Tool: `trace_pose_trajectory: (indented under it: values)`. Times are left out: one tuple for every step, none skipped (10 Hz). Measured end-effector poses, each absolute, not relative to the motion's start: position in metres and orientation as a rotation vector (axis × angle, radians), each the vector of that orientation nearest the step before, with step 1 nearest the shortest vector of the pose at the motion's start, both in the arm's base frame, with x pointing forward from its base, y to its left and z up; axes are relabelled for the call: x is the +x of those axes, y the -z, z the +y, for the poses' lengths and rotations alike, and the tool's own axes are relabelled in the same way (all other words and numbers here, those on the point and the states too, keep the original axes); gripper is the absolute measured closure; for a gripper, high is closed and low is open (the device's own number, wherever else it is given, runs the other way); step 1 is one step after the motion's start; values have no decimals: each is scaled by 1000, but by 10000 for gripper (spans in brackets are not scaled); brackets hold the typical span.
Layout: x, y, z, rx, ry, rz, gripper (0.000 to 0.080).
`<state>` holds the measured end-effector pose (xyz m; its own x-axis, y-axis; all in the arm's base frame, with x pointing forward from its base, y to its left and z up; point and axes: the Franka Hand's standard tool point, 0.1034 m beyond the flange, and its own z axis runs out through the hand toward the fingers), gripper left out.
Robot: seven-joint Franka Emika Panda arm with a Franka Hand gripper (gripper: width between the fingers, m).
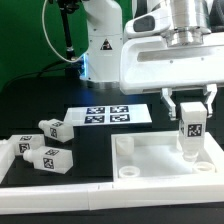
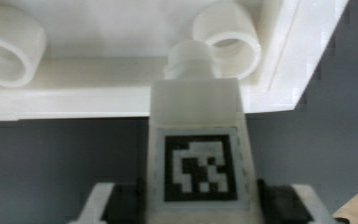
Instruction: Assemble one leg
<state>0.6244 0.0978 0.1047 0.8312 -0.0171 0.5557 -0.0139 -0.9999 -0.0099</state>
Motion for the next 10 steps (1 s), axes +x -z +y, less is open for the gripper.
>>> trace_pose_trajectory:
  values:
    - [627, -103, 103, -2996, 910, 22, 514]
    - [631, -103, 108, -2992, 917, 13, 514]
    - [634, -100, 108, -2993, 920, 11, 514]
    - [635, -98, 109, -2994, 919, 7, 514]
    - [634, -95, 113, -2995, 914, -1, 514]
    - [632, -89, 115, -2997, 903, -7, 514]
    - [631, -86, 114, -3000, 903, -9, 514]
    - [630, -83, 114, -3003, 899, -12, 514]
    - [628, -78, 113, -3008, 893, -17, 514]
    - [627, -77, 111, -3008, 907, -30, 514]
